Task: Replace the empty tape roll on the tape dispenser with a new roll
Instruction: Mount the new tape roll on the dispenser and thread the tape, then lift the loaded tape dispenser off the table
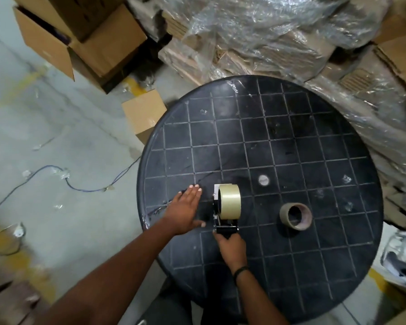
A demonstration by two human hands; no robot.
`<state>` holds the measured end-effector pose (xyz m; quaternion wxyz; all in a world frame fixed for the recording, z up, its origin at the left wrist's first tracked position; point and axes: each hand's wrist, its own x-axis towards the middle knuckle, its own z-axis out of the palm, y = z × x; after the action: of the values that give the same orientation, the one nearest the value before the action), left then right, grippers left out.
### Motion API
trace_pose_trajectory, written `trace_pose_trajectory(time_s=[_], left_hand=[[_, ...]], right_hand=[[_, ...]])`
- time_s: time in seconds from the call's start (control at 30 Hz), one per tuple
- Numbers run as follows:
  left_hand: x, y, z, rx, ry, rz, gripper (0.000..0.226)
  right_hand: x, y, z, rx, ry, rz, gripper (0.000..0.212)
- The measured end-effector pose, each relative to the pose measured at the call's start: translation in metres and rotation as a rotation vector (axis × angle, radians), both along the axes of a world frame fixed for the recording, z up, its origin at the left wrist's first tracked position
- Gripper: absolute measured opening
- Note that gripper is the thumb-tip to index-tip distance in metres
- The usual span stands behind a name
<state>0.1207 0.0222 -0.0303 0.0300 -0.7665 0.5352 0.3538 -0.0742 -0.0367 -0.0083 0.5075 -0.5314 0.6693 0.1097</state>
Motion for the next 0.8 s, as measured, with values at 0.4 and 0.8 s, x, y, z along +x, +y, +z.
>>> trace_pose_trajectory(time_s=[0.4,0.8], left_hand=[[-0.038,-0.007,-0.018,0.173,-0.101,-0.066,0.137],[-0.053,-0.02,-0.015,0.245,-0.082,-0.001,0.122]], right_hand=[[0.016,0.006,-0.013,-0.117,0.174,0.052,0.019],[0.013,0.003,-0.01,-0.091,0.204,0.103,0.039]])
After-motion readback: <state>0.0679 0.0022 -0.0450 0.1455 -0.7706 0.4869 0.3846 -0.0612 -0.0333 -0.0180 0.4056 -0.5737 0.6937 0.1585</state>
